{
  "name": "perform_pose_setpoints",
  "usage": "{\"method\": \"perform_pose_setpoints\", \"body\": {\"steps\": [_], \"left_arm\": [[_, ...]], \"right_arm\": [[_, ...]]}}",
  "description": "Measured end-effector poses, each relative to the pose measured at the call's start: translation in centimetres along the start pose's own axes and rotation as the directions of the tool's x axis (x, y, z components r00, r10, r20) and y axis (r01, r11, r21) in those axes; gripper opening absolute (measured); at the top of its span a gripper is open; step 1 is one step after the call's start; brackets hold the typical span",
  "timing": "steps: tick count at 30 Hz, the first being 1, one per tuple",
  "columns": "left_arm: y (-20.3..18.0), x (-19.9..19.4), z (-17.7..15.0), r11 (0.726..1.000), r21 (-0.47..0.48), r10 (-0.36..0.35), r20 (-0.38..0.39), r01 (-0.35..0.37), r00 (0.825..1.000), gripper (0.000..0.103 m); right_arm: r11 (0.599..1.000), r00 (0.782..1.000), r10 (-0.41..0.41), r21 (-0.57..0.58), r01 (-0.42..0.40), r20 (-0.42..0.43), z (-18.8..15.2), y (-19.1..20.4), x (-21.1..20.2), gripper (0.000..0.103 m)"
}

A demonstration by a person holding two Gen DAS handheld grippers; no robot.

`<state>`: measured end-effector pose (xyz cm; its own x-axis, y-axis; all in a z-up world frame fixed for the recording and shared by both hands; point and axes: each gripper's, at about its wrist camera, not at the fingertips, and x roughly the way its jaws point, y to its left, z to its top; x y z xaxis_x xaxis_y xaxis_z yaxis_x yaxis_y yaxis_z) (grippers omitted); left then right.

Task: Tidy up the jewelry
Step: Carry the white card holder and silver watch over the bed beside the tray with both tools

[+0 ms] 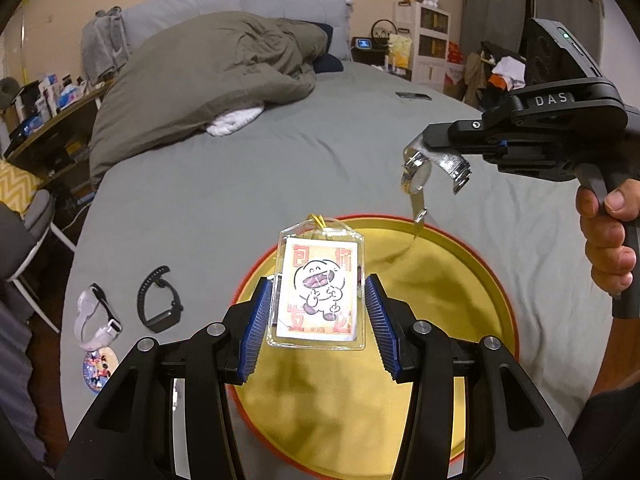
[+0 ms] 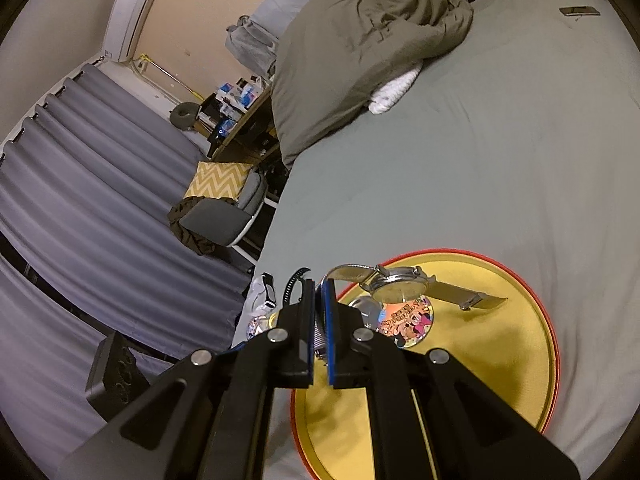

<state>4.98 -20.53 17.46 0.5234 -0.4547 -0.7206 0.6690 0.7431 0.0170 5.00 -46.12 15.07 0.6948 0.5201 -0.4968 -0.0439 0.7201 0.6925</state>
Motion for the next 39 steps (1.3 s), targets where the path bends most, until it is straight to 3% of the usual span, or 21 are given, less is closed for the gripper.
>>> {"method": "perform_pose_setpoints", "body": {"steps": [18, 39], "left_arm": [[3.6, -2.9, -1.5, 0.998, -0.038, 0.054, 0.014, -0.054, 0.998, 0.046], [15.3, -8.7, -6.7, 0.963, -0.202, 0.184, 0.003, -0.179, 0.983, 0.046]], "right_arm": [[0.995, 0.999, 0.046, -0.088, -0.048, -0.019, -1.0, 5.7, 1.2, 0.005], [0.962, 0.973, 0.16, -0.196, -0.192, -0.164, -6.0, 15.6, 8.1, 0.005]]}}
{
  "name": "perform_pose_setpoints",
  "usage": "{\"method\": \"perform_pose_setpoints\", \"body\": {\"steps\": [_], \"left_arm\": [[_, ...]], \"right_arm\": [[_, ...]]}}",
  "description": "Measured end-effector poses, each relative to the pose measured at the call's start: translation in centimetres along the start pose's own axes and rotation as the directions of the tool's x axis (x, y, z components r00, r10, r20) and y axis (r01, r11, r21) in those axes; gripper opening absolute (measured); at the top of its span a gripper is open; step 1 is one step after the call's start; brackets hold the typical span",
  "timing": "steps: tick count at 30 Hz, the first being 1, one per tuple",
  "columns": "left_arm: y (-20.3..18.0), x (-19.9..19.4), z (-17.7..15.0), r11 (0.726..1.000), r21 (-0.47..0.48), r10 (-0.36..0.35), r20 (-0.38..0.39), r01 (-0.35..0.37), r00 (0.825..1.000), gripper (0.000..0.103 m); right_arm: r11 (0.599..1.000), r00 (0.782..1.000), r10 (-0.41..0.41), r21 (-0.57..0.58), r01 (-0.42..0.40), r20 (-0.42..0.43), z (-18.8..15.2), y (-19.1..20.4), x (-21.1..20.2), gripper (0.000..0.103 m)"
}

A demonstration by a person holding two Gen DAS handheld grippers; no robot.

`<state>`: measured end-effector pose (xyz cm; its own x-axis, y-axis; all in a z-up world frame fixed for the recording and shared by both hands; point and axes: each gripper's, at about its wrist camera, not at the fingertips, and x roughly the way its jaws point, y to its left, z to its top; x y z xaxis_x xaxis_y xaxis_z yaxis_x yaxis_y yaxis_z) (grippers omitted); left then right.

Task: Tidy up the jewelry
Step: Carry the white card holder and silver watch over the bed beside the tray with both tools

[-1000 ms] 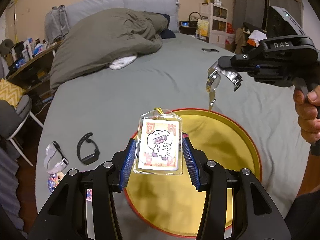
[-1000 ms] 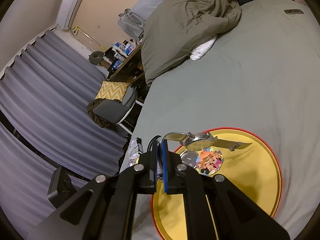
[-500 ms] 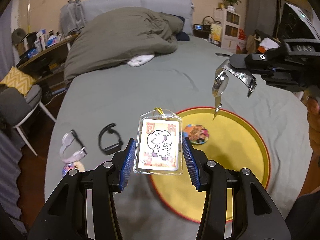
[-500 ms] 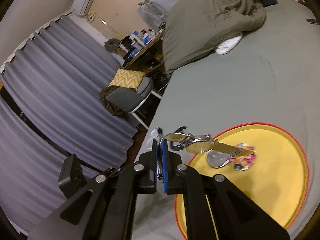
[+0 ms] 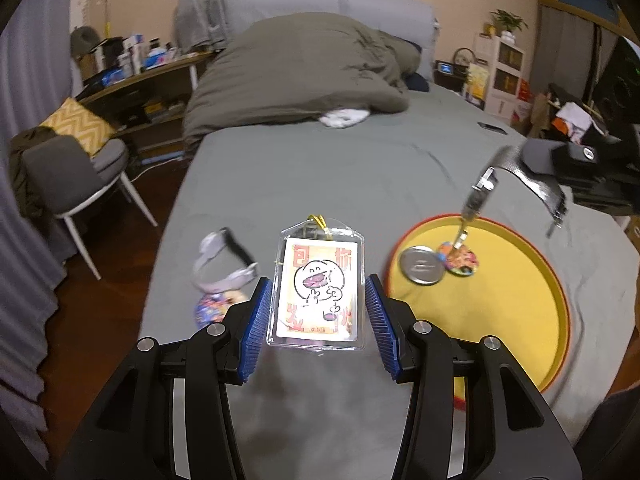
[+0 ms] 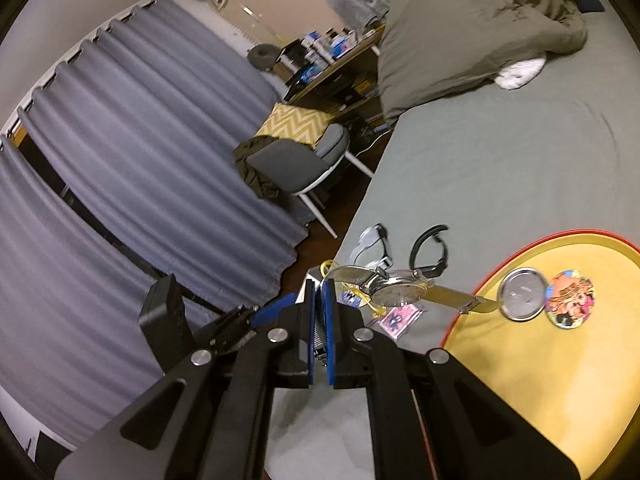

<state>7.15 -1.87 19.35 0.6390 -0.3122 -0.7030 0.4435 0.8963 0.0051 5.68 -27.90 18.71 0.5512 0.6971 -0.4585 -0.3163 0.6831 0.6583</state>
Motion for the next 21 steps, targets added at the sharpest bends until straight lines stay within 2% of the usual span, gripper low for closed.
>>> {"method": "perform_pose_setpoints", "body": {"steps": [12, 21], "left_arm": [[6.5, -0.2, -2.9, 0.995, -0.071, 0.066, -0.051, -0.069, 0.997, 0.046], [9.2, 0.9, -5.6, 0.993, -0.088, 0.063, -0.127, -0.074, 0.99, 0.046]], "right_arm": [[0.998, 0.995, 0.041, -0.047, -0.045, -0.088, -1.9, 3.6, 4.3, 0.005], [0.996, 0.984, 0.062, -0.056, -0.072, -0.165, -3.7, 5.5, 8.4, 0.005]]}}
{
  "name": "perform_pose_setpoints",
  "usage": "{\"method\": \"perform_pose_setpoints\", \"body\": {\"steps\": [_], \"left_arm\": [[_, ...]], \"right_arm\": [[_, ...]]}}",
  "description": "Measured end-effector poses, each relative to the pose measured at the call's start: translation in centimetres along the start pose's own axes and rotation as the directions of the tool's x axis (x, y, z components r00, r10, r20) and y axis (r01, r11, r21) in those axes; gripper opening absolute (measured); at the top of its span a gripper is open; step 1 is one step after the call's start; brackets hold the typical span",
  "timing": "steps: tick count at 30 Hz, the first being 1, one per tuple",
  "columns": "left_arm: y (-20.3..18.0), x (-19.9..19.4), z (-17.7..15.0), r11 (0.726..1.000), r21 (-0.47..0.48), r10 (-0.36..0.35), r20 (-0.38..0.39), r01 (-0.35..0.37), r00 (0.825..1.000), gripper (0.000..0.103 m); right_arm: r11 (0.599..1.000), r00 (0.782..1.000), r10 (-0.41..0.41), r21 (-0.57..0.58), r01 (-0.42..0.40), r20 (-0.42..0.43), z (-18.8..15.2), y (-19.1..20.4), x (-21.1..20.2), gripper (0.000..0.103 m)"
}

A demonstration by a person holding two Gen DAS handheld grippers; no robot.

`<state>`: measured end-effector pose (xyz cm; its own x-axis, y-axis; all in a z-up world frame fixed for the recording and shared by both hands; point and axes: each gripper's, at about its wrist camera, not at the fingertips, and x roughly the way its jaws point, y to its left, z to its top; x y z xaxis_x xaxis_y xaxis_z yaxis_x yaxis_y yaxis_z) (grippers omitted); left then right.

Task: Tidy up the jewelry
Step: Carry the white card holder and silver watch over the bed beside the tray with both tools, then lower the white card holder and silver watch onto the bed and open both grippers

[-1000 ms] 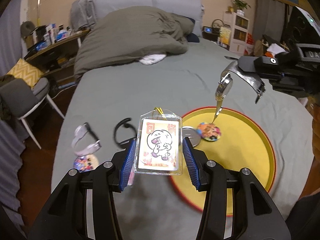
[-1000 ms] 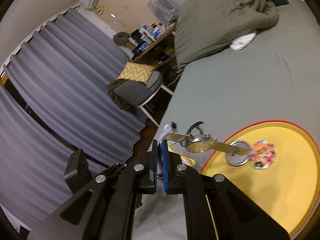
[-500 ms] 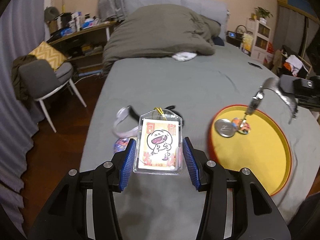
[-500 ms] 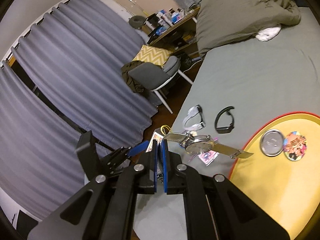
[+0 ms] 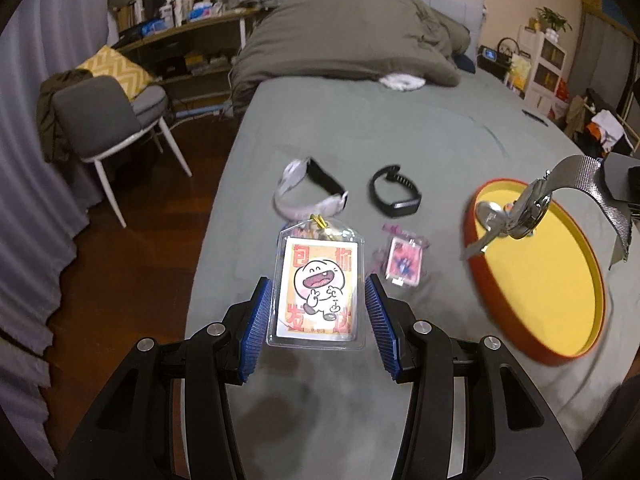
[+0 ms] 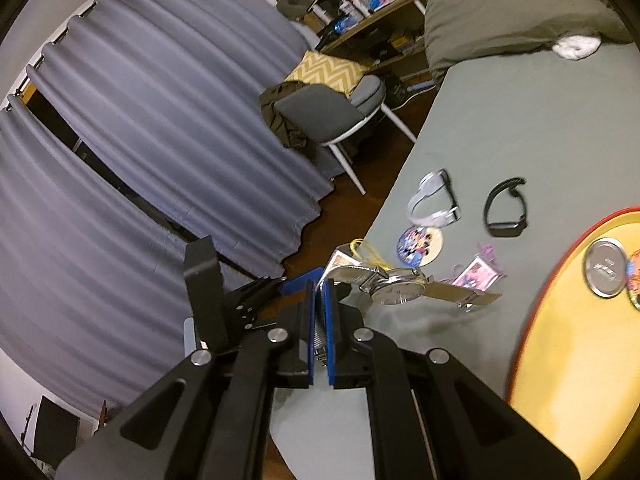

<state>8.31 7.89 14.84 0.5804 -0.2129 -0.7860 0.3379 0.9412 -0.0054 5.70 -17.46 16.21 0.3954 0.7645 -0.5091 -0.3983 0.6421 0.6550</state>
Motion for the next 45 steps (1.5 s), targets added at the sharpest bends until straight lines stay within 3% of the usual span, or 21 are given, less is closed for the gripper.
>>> {"method": "perform_pose_setpoints", "body": {"steps": [10, 18, 29, 39, 45], "left_arm": [[0.8, -0.9, -2.1, 0.999, 0.03, -0.02, -0.027, 0.021, 0.999, 0.046], [1.4, -0.8, -2.5, 1.0, 0.016, -0.023, -0.041, 0.024, 0.999, 0.046], [1.3, 0.4, -2.8, 0.999, 0.026, -0.017, -0.081, 0.019, 0.997, 0.046], [1.1, 1.1, -3.3, 0.999, 0.043, -0.02, -0.114, 0.025, 0.993, 0.046], [0.3, 1.9, -4.0, 0.997, 0.06, -0.042, -0.162, 0.053, 0.986, 0.046]], "right_arm": [[0.997, 0.995, 0.078, 0.024, -0.077, -0.062, -2.7, 2.1, 0.9, 0.005], [0.982, 0.98, 0.156, 0.124, -0.141, -0.12, -4.7, 1.7, 1.1, 0.005], [0.965, 0.982, 0.023, 0.261, 0.027, -0.189, -4.5, -7.0, 9.0, 0.005], [0.957, 0.973, -0.032, 0.273, 0.096, -0.23, -5.4, -9.1, 9.0, 0.005], [0.945, 0.952, -0.101, 0.272, 0.183, -0.29, -6.6, -10.6, 9.0, 0.005]]}}
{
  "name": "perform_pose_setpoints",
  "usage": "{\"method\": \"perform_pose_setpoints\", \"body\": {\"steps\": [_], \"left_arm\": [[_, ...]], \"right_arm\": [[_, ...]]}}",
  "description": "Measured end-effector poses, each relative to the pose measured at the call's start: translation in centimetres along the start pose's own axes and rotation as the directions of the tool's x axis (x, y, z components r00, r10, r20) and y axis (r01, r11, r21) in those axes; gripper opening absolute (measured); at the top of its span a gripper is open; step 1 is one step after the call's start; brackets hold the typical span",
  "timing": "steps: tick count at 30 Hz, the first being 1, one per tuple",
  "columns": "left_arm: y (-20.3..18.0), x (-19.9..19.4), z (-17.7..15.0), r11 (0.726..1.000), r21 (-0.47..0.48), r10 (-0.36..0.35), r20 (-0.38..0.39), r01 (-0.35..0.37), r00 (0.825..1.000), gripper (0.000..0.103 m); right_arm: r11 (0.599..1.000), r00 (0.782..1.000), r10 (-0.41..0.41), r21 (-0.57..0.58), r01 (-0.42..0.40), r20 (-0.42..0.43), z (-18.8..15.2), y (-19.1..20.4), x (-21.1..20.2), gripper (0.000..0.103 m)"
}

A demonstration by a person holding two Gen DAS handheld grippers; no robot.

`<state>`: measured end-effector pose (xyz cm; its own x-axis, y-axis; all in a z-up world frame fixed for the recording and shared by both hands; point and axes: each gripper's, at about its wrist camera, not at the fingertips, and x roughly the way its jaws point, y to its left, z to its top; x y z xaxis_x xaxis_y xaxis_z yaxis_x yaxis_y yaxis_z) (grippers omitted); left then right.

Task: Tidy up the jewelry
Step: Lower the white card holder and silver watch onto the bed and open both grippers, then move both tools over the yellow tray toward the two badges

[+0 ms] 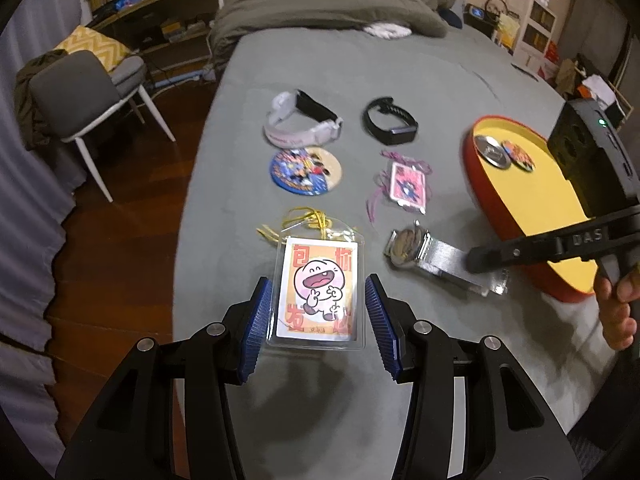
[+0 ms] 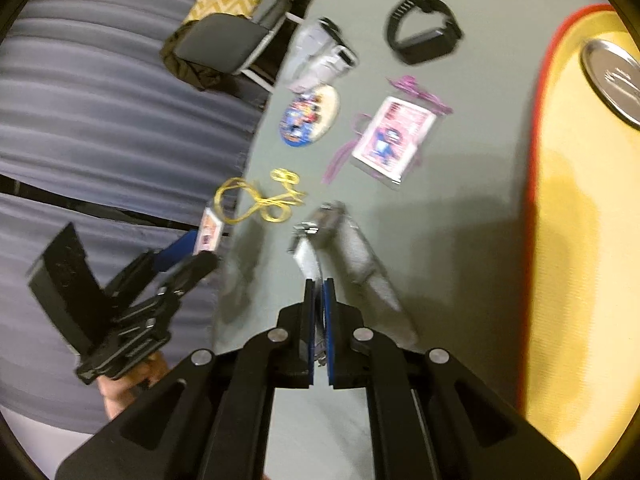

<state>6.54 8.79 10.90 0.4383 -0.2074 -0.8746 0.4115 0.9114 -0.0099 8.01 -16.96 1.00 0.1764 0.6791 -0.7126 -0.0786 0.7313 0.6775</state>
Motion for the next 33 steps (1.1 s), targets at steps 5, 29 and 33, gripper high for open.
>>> {"method": "perform_pose_setpoints", "body": {"steps": [5, 29, 33], "left_arm": [[-1.1, 1.0, -0.5, 0.999, 0.035, -0.02, -0.051, 0.022, 0.999, 0.046], [-3.2, 4.5, -1.8, 0.994, 0.111, 0.027, -0.218, -0.003, 0.976, 0.085], [-3.3, 4.2, -1.4, 0.994, 0.103, 0.048, -0.21, -0.026, 0.976, 0.093]], "right_arm": [[0.996, 0.995, -0.092, 0.008, 0.092, -0.028, -0.3, -1.0, 0.5, 0.005], [0.935, 0.948, -0.318, -0.157, 0.317, 0.016, -1.0, 0.9, -0.7, 0.053], [0.936, 0.951, -0.308, -0.172, 0.308, 0.029, -1.1, 1.5, -0.9, 0.063]]}}
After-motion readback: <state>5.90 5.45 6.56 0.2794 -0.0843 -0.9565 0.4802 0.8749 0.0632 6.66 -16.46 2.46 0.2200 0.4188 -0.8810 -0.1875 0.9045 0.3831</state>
